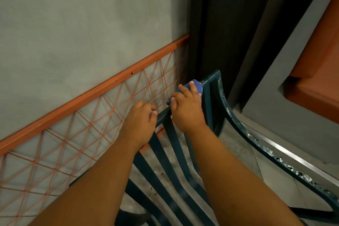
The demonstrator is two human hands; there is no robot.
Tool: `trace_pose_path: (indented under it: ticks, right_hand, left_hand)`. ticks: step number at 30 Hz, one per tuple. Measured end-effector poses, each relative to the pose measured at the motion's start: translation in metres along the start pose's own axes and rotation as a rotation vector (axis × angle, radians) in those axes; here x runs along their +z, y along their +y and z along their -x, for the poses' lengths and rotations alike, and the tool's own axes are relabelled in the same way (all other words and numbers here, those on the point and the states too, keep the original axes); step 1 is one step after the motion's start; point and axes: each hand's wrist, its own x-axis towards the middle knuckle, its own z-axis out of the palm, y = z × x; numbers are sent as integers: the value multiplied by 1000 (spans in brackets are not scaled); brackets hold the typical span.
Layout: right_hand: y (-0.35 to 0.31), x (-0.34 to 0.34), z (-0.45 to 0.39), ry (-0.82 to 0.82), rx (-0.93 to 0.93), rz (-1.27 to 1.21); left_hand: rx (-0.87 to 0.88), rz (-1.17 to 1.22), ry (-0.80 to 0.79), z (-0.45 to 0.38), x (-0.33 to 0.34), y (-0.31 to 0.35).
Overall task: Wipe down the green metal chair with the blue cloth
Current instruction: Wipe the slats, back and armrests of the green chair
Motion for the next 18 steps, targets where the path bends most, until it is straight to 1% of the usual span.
trace_pose_path:
  ticks: [2,5,6,7,10,12,13,15,17,18]
  right_hand:
    - [-4,3,10,-4,-83,-32]
    - [18,0,29,-18,-285,-134]
    - [28,-3,28,-41,-299,-128]
    - [36,-6,21,-53,-275,-115]
    - [34,-10,-3,-21,-95,-58]
    - [21,-6,-9,-8,-39,-1]
    - [16,-3,-6,-7,-50,-15]
    - [19,-3,7,0,-140,-116]
    - [34,-12,17,-13,-245,-179]
    - [43,-16,15,-24,-260,-176]
  left_hand:
    - [8,-42,0,0,0,-1]
    - [57,-219,-1,2,2,1]
    - [76,-280,-3,2,3,2]
    - [87,-329,-6,2,5,3]
    - [92,-406,-6,4,7,4]
    - [92,-425,-1,4,6,4]
    - [92,-429,-1,4,6,5]
    - [99,-431,-15,4,5,6]
    - [118,-413,-38,4,4,7]
    - [131,-401,-48,4,4,7]
